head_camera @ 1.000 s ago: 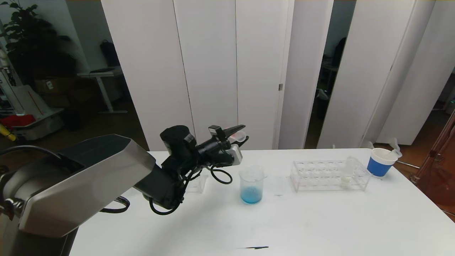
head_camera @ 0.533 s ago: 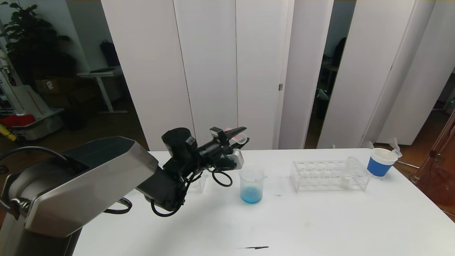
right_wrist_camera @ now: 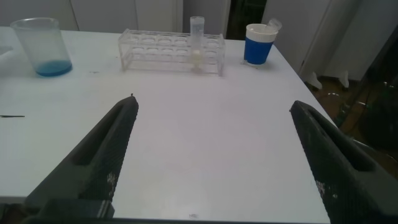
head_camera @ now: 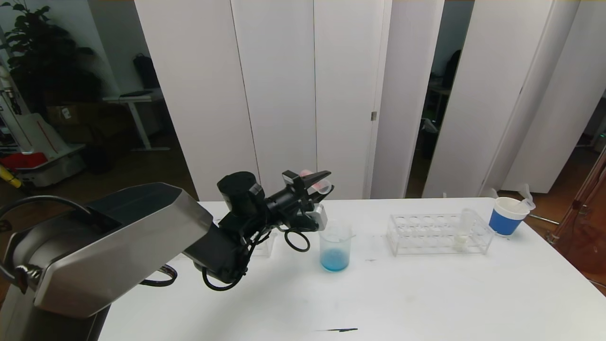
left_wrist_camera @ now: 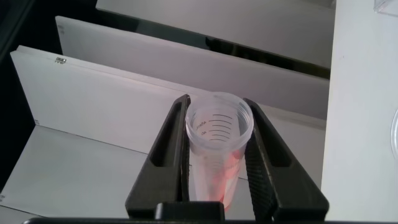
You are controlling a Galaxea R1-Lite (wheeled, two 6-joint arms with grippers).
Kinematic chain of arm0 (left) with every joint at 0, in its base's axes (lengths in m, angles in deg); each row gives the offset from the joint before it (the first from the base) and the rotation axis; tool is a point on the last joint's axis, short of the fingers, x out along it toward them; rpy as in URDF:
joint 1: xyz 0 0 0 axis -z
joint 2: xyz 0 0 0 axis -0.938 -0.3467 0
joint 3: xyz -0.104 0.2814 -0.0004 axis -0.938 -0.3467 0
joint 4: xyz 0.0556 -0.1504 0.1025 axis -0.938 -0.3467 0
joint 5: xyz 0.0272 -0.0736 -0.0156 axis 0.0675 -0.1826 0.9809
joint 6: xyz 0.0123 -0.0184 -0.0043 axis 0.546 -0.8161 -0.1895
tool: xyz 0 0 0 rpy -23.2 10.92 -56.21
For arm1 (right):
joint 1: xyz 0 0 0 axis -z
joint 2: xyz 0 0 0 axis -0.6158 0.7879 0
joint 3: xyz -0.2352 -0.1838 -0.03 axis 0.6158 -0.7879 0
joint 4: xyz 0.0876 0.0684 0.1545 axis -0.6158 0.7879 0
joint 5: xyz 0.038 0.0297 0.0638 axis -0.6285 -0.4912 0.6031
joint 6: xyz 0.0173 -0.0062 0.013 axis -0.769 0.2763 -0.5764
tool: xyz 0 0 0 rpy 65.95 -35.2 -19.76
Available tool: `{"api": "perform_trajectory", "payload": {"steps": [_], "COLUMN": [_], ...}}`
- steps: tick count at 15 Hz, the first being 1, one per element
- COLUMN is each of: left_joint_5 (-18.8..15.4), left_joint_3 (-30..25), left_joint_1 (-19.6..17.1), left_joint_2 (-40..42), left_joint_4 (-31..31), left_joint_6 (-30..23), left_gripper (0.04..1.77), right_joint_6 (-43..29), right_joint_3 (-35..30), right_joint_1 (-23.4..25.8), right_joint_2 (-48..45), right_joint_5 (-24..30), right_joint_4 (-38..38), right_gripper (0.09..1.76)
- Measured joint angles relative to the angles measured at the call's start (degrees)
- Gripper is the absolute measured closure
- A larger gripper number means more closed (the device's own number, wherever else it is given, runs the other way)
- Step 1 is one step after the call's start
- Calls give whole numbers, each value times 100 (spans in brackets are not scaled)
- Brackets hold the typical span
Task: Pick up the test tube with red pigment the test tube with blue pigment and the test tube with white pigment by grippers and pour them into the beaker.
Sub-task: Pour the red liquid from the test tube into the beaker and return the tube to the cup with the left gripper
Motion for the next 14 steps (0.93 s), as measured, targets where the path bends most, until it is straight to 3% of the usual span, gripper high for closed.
{"api": "perform_trajectory", "payload": {"steps": [8,14], "left_joint_5": [-79,-460], "left_joint_3": [183,316], "left_joint_1": [100,63], "left_joint_2": [-107,-193], "left_joint_4": [2,15], "left_joint_6": [129,184], "left_gripper": [121,121], "right_joint_6": [-2,-2], "right_joint_3": [0,0], "right_joint_1": [2,-1], "right_joint_2": [2,0], "right_joint_5": [-1,2], "right_joint_4": [0,0], "right_gripper": [10,10]}}
